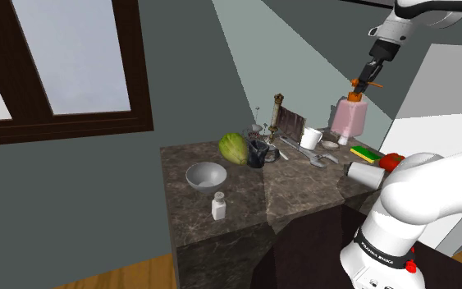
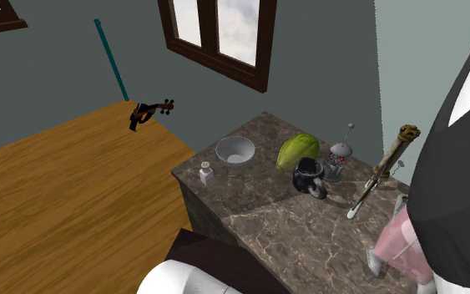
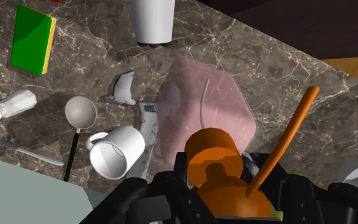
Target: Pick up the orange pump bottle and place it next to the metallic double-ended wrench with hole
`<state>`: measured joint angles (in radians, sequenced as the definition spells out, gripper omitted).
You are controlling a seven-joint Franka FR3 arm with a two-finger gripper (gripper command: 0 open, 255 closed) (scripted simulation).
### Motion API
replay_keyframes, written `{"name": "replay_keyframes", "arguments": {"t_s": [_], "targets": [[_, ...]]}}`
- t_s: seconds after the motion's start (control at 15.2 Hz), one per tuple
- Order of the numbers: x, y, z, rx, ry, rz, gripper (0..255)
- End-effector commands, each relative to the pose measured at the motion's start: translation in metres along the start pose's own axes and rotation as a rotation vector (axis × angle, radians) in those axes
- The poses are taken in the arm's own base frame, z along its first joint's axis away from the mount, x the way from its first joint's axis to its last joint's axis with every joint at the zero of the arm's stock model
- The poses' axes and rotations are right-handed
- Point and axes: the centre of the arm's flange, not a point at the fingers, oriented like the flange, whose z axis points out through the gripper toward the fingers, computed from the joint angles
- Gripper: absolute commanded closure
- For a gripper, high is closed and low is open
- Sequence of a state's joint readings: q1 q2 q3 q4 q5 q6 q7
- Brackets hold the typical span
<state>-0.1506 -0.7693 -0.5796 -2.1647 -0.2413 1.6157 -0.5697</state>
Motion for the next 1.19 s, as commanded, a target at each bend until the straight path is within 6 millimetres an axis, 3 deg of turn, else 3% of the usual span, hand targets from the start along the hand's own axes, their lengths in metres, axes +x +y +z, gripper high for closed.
{"name": "replay_keyframes", "arguments": {"t_s": [0.0,1.12], "targets": [[-0.001,0.001,0.012,0.000,0.000,0.000,255],[-0.017,0.007,0.100,0.000,0.000,0.000,255]]}}
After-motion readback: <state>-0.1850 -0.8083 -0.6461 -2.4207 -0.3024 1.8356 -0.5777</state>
